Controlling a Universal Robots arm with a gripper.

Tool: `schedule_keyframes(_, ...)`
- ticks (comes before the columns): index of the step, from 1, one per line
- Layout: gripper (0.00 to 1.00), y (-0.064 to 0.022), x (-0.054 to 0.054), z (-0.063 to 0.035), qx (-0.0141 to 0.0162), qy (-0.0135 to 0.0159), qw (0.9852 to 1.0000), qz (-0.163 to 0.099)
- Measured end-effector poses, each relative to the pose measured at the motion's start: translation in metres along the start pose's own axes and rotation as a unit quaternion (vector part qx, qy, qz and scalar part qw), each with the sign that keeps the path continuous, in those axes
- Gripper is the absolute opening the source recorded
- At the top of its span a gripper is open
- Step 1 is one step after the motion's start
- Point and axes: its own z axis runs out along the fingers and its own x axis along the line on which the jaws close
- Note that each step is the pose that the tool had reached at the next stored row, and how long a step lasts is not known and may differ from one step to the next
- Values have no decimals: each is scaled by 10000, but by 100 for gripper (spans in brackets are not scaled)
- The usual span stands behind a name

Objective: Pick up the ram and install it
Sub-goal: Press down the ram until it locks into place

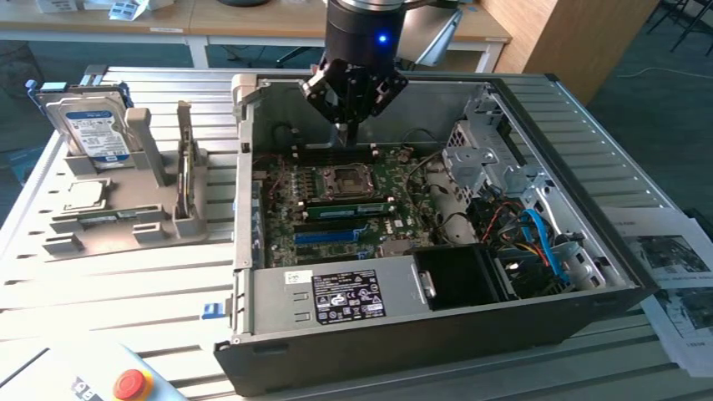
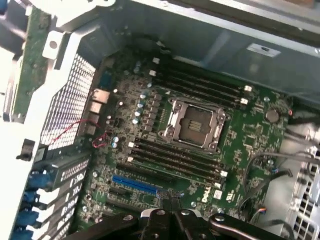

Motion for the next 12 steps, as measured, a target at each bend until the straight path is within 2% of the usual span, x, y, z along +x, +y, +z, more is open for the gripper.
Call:
schedule_keyframes(4, 10, 0, 0, 0, -4, -6, 9994, 348)
schedule_keyframes(10, 10, 0, 0, 0, -9, -14, 9965, 840)
schedule_keyframes(12, 10, 0, 0, 0, -9, -15, 9961, 877)
